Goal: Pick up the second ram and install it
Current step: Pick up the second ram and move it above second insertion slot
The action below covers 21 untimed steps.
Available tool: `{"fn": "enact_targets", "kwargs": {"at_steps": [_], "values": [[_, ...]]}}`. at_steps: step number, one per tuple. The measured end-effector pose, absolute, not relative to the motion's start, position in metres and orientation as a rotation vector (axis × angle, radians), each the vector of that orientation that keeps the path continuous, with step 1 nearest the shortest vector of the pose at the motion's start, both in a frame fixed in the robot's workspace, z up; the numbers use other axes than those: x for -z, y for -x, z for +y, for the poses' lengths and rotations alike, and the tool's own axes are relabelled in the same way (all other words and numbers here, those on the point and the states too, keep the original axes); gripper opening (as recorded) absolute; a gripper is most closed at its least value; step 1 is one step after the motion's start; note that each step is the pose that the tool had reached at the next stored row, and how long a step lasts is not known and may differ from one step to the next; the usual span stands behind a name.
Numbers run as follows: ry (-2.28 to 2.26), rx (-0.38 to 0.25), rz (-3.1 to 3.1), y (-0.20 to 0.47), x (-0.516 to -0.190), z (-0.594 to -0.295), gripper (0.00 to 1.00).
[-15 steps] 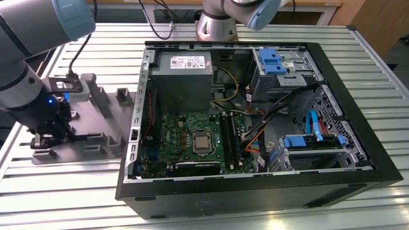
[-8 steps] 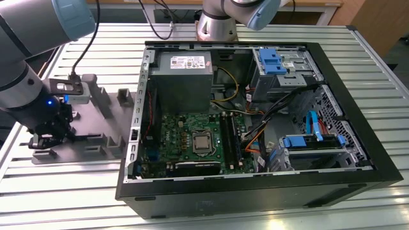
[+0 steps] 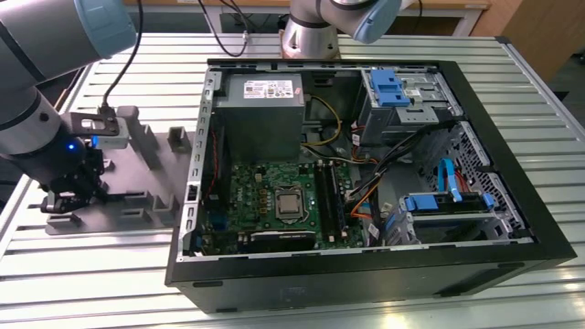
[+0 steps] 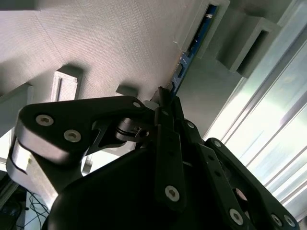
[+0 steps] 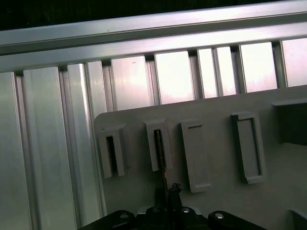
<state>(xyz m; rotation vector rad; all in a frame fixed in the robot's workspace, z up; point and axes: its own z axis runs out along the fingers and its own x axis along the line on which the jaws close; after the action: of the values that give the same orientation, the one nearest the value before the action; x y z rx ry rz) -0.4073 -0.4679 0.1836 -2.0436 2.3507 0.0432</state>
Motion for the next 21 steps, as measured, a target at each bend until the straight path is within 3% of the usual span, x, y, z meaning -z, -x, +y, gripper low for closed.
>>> {"fn": "enact_targets", "kwargs": {"at_steps": [21], "values": [[2.121,-0.045,2.282,0.4073,-0.1878,-0.4679,0.14]]}}
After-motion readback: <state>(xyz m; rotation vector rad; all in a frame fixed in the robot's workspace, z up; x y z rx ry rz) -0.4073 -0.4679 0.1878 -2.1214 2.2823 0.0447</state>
